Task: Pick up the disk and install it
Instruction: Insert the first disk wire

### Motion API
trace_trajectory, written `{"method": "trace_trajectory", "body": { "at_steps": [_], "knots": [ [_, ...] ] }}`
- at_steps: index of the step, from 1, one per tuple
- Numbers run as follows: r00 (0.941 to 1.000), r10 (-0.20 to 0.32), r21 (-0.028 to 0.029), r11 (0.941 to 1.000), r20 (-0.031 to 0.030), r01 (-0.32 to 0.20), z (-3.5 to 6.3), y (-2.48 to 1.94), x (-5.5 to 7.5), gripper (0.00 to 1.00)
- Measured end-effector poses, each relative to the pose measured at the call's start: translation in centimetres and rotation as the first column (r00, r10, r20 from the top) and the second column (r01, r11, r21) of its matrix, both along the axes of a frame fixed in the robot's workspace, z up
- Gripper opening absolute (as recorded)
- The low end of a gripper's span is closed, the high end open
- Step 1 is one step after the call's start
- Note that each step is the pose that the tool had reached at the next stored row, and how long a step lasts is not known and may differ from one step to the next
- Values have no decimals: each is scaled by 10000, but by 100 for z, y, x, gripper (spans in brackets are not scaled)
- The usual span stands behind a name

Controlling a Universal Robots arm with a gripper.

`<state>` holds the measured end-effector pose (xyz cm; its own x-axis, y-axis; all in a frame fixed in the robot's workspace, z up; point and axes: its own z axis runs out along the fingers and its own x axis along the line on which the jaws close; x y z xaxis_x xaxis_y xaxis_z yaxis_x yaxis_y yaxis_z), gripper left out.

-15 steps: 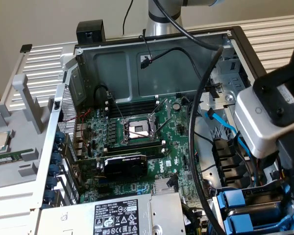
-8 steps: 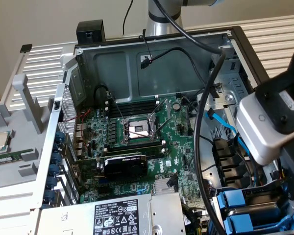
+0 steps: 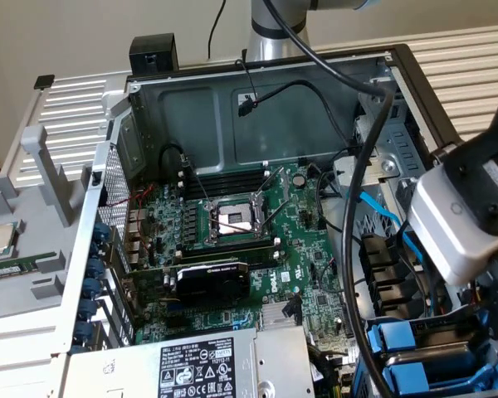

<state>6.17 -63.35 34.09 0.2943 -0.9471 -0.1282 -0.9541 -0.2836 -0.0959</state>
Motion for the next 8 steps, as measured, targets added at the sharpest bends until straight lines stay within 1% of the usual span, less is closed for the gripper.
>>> {"method": "trace_trajectory", "body": {
  "at_steps": [1,2,4,5,6,8],
  "knots": [
    [10000,26,1,10000,-39,-26,-2,-1,7,55],
    [10000,40,9,10000,-60,-40,-3,-4,15,55],
    [10000,42,48,10000,-79,-42,-6,-24,28,55],
    [9999,42,58,10000,-94,-42,-7,-31,36,55],
    [9999,43,78,10000,-126,-42,-12,-39,46,55],
    [9998,43,119,9999,-209,-41,-27,-40,50,55]
  ]
}}
